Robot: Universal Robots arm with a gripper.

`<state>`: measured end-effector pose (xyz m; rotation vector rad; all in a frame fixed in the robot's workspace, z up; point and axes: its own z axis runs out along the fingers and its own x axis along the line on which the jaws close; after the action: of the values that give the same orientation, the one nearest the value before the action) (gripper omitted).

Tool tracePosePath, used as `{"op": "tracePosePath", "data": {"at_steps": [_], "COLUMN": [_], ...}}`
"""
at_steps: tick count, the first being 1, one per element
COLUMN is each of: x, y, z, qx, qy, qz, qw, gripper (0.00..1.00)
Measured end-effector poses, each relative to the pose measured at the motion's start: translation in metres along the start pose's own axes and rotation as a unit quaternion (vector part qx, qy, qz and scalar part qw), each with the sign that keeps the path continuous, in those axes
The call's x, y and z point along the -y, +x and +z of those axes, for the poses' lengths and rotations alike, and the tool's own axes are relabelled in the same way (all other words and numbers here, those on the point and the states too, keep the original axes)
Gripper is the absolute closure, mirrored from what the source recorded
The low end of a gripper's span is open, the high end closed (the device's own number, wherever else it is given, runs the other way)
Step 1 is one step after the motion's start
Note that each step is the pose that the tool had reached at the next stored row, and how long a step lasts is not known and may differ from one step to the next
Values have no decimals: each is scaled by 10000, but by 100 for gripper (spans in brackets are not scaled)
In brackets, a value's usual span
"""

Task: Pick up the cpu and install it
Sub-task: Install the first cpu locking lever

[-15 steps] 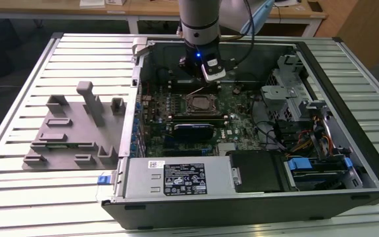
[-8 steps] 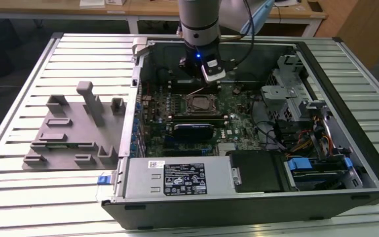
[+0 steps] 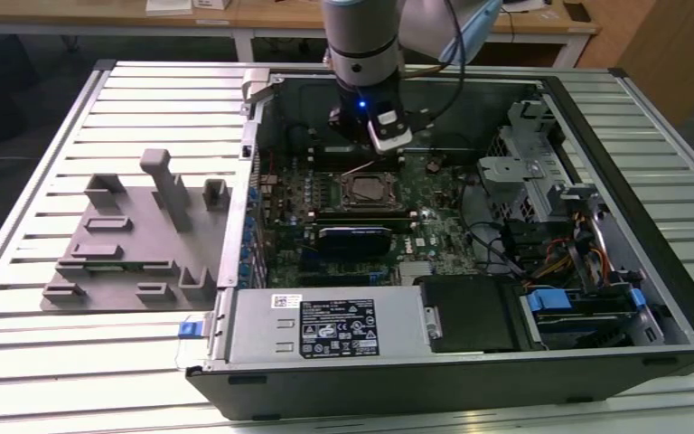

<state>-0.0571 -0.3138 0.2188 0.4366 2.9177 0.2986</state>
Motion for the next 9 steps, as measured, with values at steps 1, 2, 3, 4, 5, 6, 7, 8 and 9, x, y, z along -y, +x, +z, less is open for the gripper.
{"op": "tracePosePath", "data": {"at_steps": [1,2,3,4,5,6,7,8,9], "x": [2,3,5,7,8,9,11,14,17], "y": [4,8,9,10,11,13,16,24,35], "z": [5,10,16,21,26,29,32,34,34], "qx": [16,27,36,43,52,60,68,73,76], "qy": [-3,-3,1,7,13,18,23,27,29], "qz": [4,11,23,46,82,117,150,173,187], "qw": [10000,10000,10000,10000,10000,9999,9999,9998,9998], "gripper": [89,89,89,89,89,89,89,89,89]}}
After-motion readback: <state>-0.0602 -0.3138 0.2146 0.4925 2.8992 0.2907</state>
